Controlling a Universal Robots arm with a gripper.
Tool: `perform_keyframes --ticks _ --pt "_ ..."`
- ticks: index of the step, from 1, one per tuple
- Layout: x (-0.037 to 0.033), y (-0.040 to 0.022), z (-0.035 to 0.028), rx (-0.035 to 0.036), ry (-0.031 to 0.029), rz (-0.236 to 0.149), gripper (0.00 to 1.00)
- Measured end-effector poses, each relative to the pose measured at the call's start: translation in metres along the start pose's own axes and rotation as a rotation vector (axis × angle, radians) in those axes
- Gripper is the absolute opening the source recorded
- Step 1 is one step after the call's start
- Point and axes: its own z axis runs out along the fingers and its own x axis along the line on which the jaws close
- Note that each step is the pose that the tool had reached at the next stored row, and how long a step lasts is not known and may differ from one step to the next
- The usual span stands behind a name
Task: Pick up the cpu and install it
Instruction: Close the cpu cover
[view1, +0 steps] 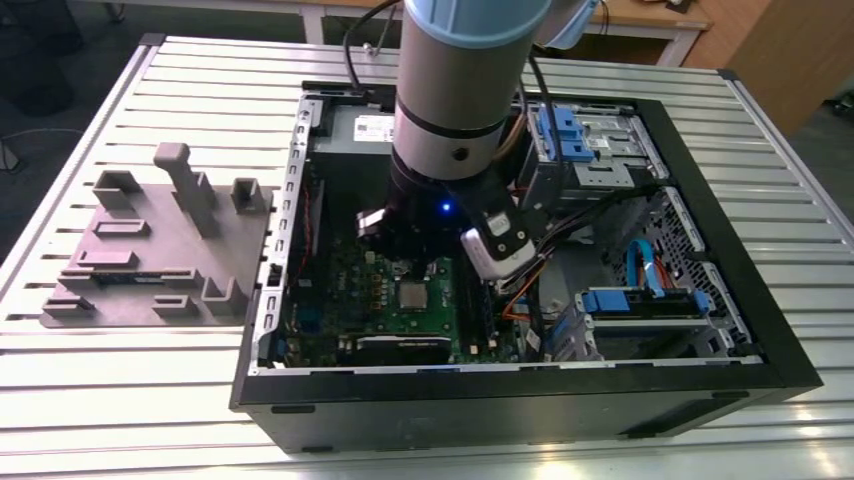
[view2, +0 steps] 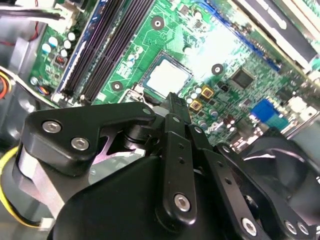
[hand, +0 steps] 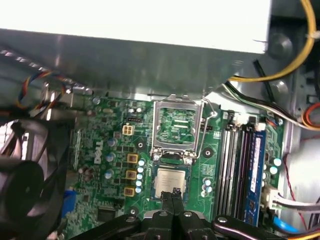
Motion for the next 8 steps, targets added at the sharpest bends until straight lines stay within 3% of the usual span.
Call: perform_keyframes --ticks 8 --pt "0.0000 0.0000 0.0003 0.0054 0.0041 -0.145 0.10"
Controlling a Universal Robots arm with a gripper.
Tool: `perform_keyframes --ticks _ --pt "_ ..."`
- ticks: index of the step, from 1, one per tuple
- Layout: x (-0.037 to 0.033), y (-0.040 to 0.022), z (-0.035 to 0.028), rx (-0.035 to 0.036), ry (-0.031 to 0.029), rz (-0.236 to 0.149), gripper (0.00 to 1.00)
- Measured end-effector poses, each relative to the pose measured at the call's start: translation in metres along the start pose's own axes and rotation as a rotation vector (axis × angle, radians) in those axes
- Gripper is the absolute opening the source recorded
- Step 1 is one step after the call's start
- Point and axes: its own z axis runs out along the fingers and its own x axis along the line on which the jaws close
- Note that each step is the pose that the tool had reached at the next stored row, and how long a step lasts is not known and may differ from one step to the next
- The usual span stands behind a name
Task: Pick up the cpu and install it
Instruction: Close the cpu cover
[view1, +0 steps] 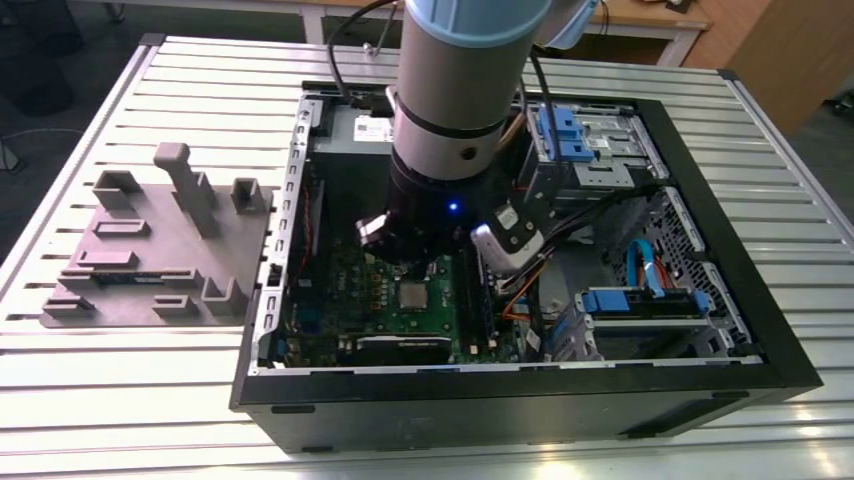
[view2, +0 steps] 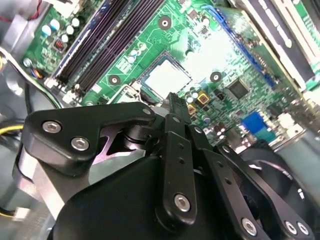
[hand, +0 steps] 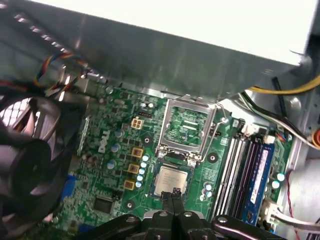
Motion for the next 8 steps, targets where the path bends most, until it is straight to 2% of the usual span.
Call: perform_keyframes --ticks 2,3,4,6,8 --pt "0.0000 0.0000 0.0002 0.0007 0.0006 -0.031 0.10" --pt "-0.0003 -0.0002 0.0003 -0.0013 0.0003 -0.038 0.10" --pt "-0.0010 -0.0004 0.0006 -0.0076 -0.0016 -0.039 0.10" --pt "-0.0041 -0.0011 0.0009 -0.0281 -0.0075 -0.040 0.10" --pt "-0.0092 -0.0019 0.0015 -0.0446 -0.0121 -0.041 0.10"
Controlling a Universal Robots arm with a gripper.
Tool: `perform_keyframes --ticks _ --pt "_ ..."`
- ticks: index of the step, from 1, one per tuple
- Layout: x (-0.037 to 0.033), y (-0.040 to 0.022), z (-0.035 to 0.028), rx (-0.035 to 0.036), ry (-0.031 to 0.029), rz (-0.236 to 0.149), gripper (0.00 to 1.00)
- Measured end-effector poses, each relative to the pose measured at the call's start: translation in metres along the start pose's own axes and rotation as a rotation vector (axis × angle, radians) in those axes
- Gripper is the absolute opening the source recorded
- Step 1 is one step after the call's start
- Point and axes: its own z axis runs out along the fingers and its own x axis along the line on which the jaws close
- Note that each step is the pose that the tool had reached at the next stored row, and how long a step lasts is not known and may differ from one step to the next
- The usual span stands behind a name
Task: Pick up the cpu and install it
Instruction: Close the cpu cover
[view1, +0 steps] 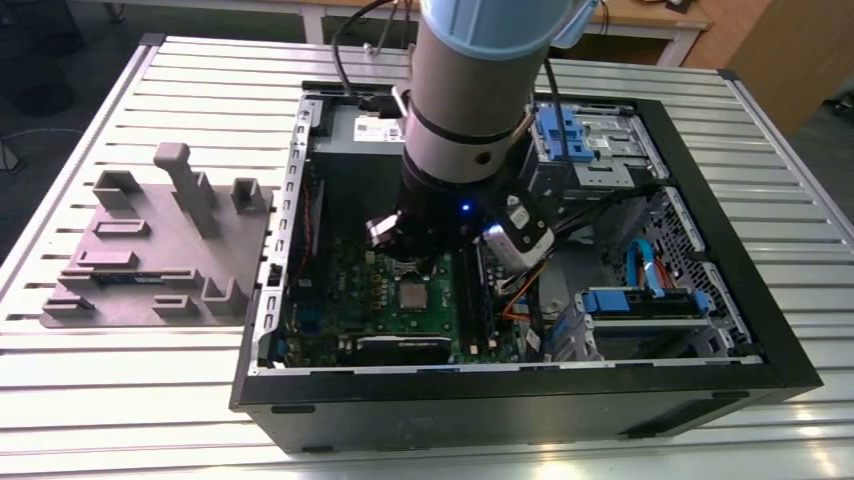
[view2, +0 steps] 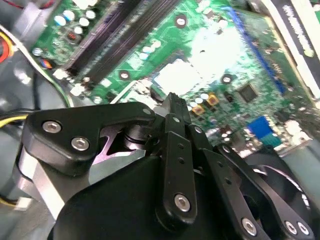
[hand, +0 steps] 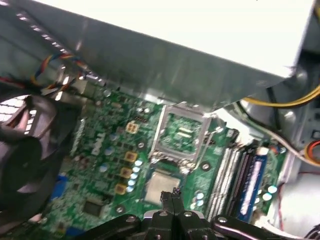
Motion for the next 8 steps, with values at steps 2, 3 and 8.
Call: perform_keyframes --ticks 2,3,8 --pt "-0.0069 -0.0009 0.0010 -0.0106 -0.0033 0.000 0.10" --pt "-0.0103 -0.0010 0.0015 -0.0128 -0.0040 -0.001 0.10" --pt "-0.0217 0.0042 0.0044 -0.0125 -0.0111 -0.002 0.10"
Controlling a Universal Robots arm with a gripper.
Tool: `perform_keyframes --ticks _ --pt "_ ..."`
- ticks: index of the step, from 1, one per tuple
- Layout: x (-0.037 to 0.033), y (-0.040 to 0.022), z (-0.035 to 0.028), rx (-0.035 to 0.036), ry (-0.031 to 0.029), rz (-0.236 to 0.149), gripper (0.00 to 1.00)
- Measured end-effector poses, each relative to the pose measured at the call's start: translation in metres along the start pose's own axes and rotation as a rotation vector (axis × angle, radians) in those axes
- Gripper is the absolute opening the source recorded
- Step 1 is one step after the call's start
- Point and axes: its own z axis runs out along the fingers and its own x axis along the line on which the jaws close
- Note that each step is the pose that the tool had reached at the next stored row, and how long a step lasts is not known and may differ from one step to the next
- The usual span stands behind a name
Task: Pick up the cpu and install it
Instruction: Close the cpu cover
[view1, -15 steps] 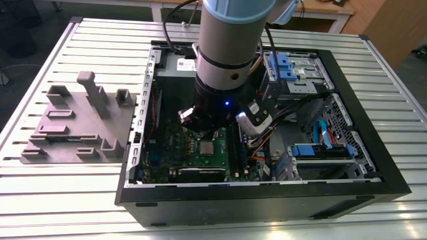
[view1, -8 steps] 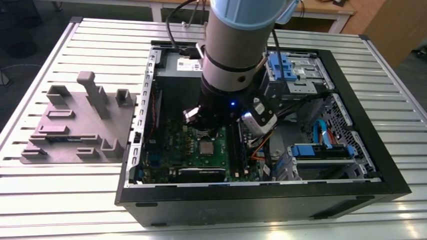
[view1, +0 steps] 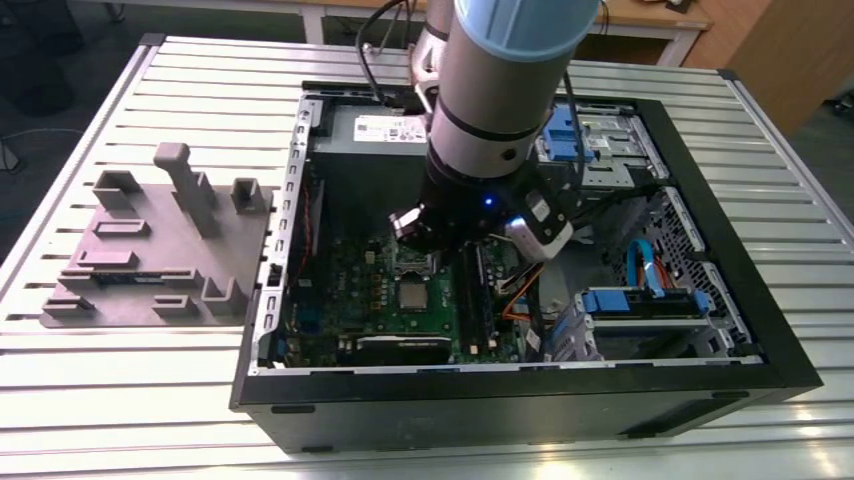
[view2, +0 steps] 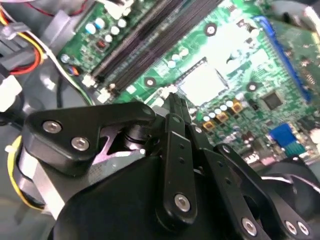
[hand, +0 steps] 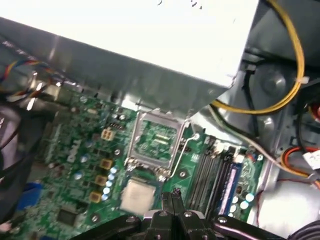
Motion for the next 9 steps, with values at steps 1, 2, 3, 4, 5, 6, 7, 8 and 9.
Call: perform_keyframes --ticks 1,2,3,4,5,6,7,8,9 --pt "-0.0001 0.0002 0.0008 0.0017 -0.0051 -0.006 0.10" --pt "-0.0001 0.0001 0.0014 0.0030 -0.0080 -0.018 0.10" --pt "-0.0002 0.0000 0.0020 0.0037 -0.0080 -0.033 0.10" --pt "-0.0002 0.0000 0.0026 0.0043 -0.0078 -0.051 0.10" --pt "-0.0002 -0.0001 0.0034 0.0048 -0.0079 -0.068 0.10" --pt "-0.0002 -0.0001 0.0041 0.0054 -0.0079 -0.085 0.10" --pt "-0.0002 -0.0002 0.0049 0.0062 -0.0086 -0.101 0.10" --pt "-0.0001 -0.0002 0.0056 0.0072 -0.0104 -0.112 0.10" --pt "-0.0001 -0.0003 0.0059 0.0080 -0.0131 -0.120 0.10"
